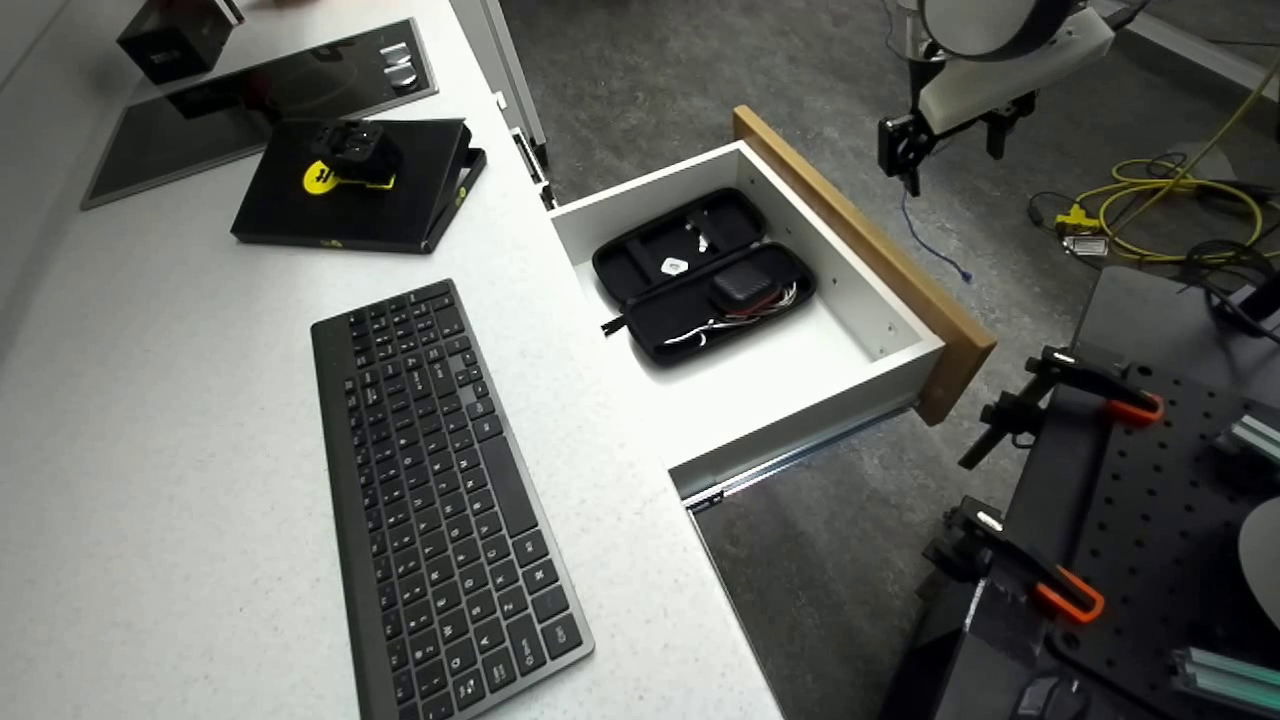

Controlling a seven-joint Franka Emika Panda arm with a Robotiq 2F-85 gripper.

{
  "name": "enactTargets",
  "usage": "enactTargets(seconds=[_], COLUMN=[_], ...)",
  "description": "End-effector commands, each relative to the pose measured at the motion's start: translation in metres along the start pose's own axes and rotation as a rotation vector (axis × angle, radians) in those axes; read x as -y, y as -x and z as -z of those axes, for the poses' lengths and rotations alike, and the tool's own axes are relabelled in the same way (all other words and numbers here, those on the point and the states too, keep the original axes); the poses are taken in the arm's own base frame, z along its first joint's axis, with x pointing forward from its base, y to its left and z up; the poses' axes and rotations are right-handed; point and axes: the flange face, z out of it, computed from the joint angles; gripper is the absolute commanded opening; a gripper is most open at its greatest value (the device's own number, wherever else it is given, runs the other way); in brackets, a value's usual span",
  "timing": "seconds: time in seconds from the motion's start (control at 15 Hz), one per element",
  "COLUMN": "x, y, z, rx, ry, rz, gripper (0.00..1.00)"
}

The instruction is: Close the drawer

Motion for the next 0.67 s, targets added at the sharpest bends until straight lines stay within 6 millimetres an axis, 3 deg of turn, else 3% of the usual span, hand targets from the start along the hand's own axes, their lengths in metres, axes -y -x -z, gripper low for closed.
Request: enactTargets(seconds=[0.0,0.27,0.6], x=[0.029,0.062,0.118], y=[-0.032,-0.040,-0.020], z=[-0.022,-0.026,-0.019], rx=[-0.032,-0.044,0.000], ry=[0.000,-0.039,-0.120], rz=[-0.083,-0.093,0.001], gripper=[1.00,1.00,1.00])
